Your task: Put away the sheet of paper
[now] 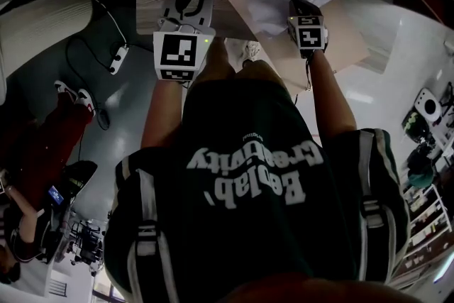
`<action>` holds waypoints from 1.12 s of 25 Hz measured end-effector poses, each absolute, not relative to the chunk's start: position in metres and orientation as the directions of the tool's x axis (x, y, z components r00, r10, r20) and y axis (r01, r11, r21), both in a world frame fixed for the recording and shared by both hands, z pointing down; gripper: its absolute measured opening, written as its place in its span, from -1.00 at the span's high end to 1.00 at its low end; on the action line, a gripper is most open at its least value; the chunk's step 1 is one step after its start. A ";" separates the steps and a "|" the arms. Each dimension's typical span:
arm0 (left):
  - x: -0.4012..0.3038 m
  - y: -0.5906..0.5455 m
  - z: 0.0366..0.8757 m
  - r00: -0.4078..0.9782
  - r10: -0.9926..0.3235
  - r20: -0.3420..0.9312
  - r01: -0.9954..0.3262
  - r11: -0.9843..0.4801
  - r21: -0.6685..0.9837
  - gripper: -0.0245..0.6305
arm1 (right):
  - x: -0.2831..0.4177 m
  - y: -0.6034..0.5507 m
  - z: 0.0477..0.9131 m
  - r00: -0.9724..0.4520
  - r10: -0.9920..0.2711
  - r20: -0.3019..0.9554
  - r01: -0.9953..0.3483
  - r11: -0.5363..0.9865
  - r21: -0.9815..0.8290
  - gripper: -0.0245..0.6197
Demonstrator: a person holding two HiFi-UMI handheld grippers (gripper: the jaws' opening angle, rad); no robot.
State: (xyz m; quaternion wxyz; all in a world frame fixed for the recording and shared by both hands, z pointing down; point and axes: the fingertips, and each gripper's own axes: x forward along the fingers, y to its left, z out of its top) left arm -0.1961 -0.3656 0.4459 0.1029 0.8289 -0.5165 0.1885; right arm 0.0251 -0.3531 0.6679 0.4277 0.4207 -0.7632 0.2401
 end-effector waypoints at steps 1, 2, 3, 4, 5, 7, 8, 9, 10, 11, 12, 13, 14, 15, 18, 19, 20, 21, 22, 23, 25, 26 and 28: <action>-0.196 -0.366 0.447 0.398 -0.816 0.420 -0.894 -0.448 -0.022 0.87 | 0.026 -0.352 0.673 -0.274 -0.425 0.863 -0.845 0.535 -0.004 0.81; -0.196 -0.367 0.447 0.402 -0.814 0.421 -0.892 -0.451 -0.021 0.87 | 0.026 -0.351 0.677 -0.265 -0.416 0.870 -0.841 0.540 0.002 0.81; -0.196 -0.369 0.447 0.404 -0.812 0.421 -0.891 -0.454 -0.021 0.87 | 0.025 -0.352 0.680 -0.257 -0.411 0.875 -0.839 0.545 0.010 0.81; -0.197 -0.370 0.447 0.405 -0.811 0.422 -0.890 -0.456 -0.021 0.87 | 0.023 -0.354 0.681 -0.251 -0.409 0.877 -0.837 0.546 0.015 0.81; -0.198 -0.372 0.448 0.405 -0.810 0.423 -0.889 -0.456 -0.022 0.87 | 0.021 -0.356 0.682 -0.249 -0.409 0.878 -0.837 0.547 0.017 0.81; -0.202 -0.375 0.448 0.405 -0.810 0.424 -0.890 -0.456 -0.022 0.87 | 0.017 -0.360 0.683 -0.249 -0.406 0.879 -0.832 0.555 0.020 0.81; -0.204 -0.377 0.448 0.405 -0.810 0.424 -0.890 -0.456 -0.022 0.87 | 0.015 -0.361 0.683 -0.250 -0.402 0.881 -0.825 0.564 0.024 0.81; -0.206 -0.379 0.448 0.405 -0.810 0.424 -0.890 -0.456 -0.022 0.87 | 0.012 -0.362 0.683 -0.249 -0.397 0.883 -0.818 0.575 0.028 0.81; -0.208 -0.381 0.447 0.406 -0.810 0.423 -0.889 -0.456 -0.022 0.87 | 0.009 -0.363 0.683 -0.248 -0.393 0.886 -0.810 0.585 0.032 0.81; -0.210 -0.384 0.446 0.407 -0.810 0.422 -0.889 -0.458 -0.021 0.87 | 0.006 -0.365 0.682 -0.247 -0.390 0.887 -0.802 0.596 0.039 0.81; -0.212 -0.386 0.446 0.408 -0.809 0.422 -0.888 -0.459 -0.020 0.87 | 0.002 -0.367 0.682 -0.246 -0.388 0.888 -0.793 0.608 0.046 0.81; -0.214 -0.389 0.446 0.409 -0.809 0.423 -0.888 -0.459 -0.020 0.87 | -0.003 -0.371 0.682 -0.248 -0.389 0.887 -0.781 0.622 0.054 0.81; -0.217 -0.391 0.446 0.409 -0.808 0.423 -0.888 -0.459 -0.019 0.87 | -0.008 -0.375 0.682 -0.251 -0.390 0.886 -0.771 0.634 0.061 0.81; -0.219 -0.393 0.446 0.410 -0.808 0.423 -0.888 -0.460 -0.017 0.87 | -0.013 -0.378 0.682 -0.254 -0.391 0.884 -0.762 0.644 0.066 0.81; -0.225 -0.399 0.445 0.414 -0.806 0.423 -0.887 -0.462 -0.013 0.87 | -0.027 -0.390 0.680 -0.265 -0.396 0.879 -0.743 0.665 0.076 0.81; -0.227 -0.401 0.444 0.415 -0.806 0.422 -0.886 -0.463 -0.012 0.87 | -0.031 -0.393 0.678 -0.268 -0.398 0.877 -0.738 0.671 0.079 0.81; -0.230 -0.403 0.443 0.415 -0.806 0.422 -0.887 -0.462 -0.011 0.87 | -0.035 -0.397 0.677 -0.272 -0.402 0.874 -0.732 0.676 0.083 0.81; -0.232 -0.405 0.442 0.415 -0.807 0.421 -0.887 -0.462 -0.011 0.87 | -0.039 -0.400 0.676 -0.276 -0.406 0.871 -0.726 0.682 0.088 0.81; -0.235 -0.407 0.442 0.414 -0.807 0.421 -0.887 -0.461 -0.011 0.87 | -0.042 -0.404 0.675 -0.280 -0.412 0.867 -0.721 0.687 0.093 0.81; -0.237 -0.409 0.441 0.413 -0.807 0.421 -0.888 -0.460 -0.011 0.87 | -0.046 -0.407 0.674 -0.285 -0.417 0.863 -0.717 0.690 0.097 0.81; -0.243 -0.414 0.439 0.413 -0.808 0.420 -0.888 -0.460 -0.011 0.87 | -0.054 -0.412 0.673 -0.293 -0.425 0.856 -0.710 0.697 0.103 0.81; -0.245 -0.416 0.438 0.414 -0.808 0.418 -0.888 -0.460 -0.011 0.87 | -0.057 -0.414 0.673 -0.295 -0.430 0.853 -0.707 0.699 0.108 0.81; -0.248 -0.419 0.435 0.417 -0.809 0.414 -0.886 -0.463 -0.013 0.87 | -0.063 -0.420 0.671 -0.299 -0.440 0.847 -0.702 0.703 0.118 0.81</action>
